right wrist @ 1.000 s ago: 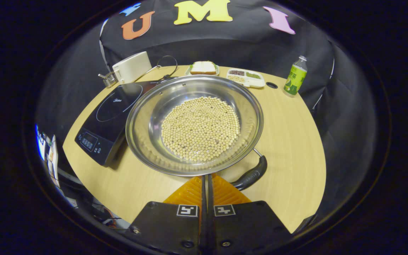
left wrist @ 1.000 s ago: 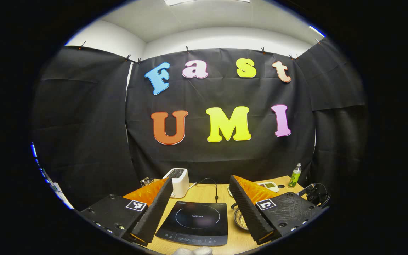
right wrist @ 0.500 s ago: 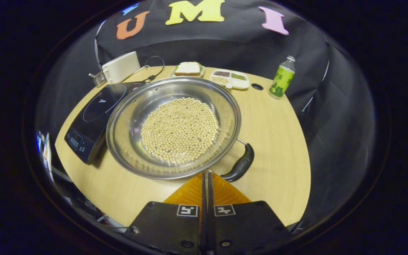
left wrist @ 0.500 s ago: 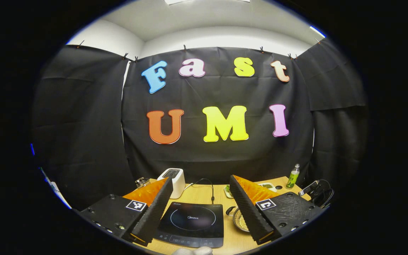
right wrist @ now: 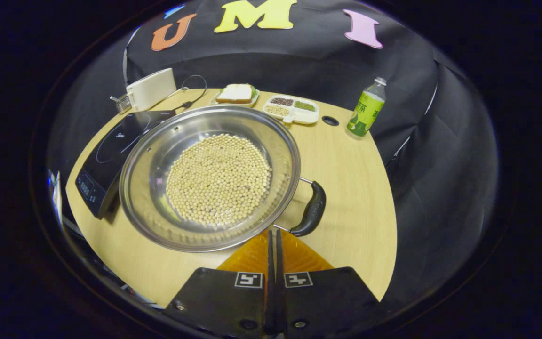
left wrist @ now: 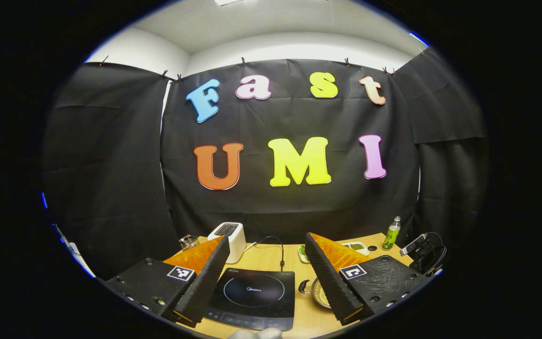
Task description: First push the handle of the pot to place it horizontally, then grasp the pot with both hands and set it on the induction cooktop.
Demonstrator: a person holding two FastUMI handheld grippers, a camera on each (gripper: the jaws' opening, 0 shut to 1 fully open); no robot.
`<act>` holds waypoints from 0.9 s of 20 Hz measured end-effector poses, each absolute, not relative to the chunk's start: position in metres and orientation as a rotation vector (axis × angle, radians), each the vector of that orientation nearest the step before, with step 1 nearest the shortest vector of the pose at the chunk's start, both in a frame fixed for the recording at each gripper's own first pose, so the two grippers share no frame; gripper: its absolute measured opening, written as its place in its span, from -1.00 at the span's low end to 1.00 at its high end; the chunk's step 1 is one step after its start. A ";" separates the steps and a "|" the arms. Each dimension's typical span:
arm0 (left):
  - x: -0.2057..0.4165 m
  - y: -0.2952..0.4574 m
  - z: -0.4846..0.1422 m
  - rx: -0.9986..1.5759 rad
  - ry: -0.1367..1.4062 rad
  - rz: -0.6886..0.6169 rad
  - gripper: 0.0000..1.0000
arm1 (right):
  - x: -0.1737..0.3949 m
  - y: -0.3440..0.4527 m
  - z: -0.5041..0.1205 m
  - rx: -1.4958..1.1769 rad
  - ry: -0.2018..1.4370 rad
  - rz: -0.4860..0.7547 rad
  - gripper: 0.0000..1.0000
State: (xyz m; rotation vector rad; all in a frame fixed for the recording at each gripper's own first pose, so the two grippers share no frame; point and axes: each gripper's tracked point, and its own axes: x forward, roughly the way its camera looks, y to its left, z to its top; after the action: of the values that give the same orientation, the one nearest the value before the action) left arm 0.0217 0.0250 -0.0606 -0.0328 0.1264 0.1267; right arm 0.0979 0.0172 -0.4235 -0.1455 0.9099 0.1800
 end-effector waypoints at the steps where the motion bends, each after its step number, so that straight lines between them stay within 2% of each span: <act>1: 0.023 0.024 -0.060 -0.031 0.129 0.135 0.92 | 0.103 0.014 -0.423 -0.152 0.909 0.182 -0.99; 4: 0.027 0.021 -0.064 -0.030 0.141 0.157 0.92 | 0.117 0.003 -0.424 -0.169 0.907 0.192 -0.92; 6: 0.030 0.018 -0.068 -0.033 0.152 0.172 0.92 | 0.127 -0.002 -0.423 -0.178 0.905 0.198 -0.99; 7: 0.032 0.015 -0.069 -0.035 0.157 0.179 0.92 | 0.132 -0.005 -0.422 -0.182 0.902 0.201 -0.92; 8: 0.033 0.013 -0.070 -0.035 0.162 0.186 0.92 | 0.134 -0.007 -0.421 -0.186 0.900 0.209 -0.99; 10: 0.036 0.006 -0.072 -0.033 0.165 0.191 0.92 | 0.138 -0.009 -0.422 -0.200 0.897 0.227 -0.94; 11: 0.038 0.003 -0.074 -0.029 0.167 0.190 0.92 | 0.137 -0.010 -0.422 -0.206 0.897 0.237 -0.99; 12: 0.041 0.001 -0.079 -0.024 0.174 0.192 0.92 | 0.137 -0.012 -0.421 -0.208 0.892 0.238 -0.93; 14: 0.049 -0.004 -0.090 -0.024 0.190 0.190 0.92 | 0.138 -0.022 -0.413 -0.226 0.863 0.227 -0.98; 16: 0.056 -0.010 -0.101 -0.035 0.201 0.179 0.93 | 0.138 -0.029 -0.400 -0.226 0.819 0.231 -0.91; 18: 0.064 -0.016 -0.116 -0.050 0.214 0.161 0.92 | 0.139 -0.039 -0.390 -0.246 0.784 0.226 -0.54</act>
State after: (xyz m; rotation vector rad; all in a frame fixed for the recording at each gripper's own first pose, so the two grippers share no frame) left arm 0.0643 -0.0162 -0.1160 -0.0502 0.2139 0.1614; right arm 0.1394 -0.0392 -0.3900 -0.2457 0.7841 0.2255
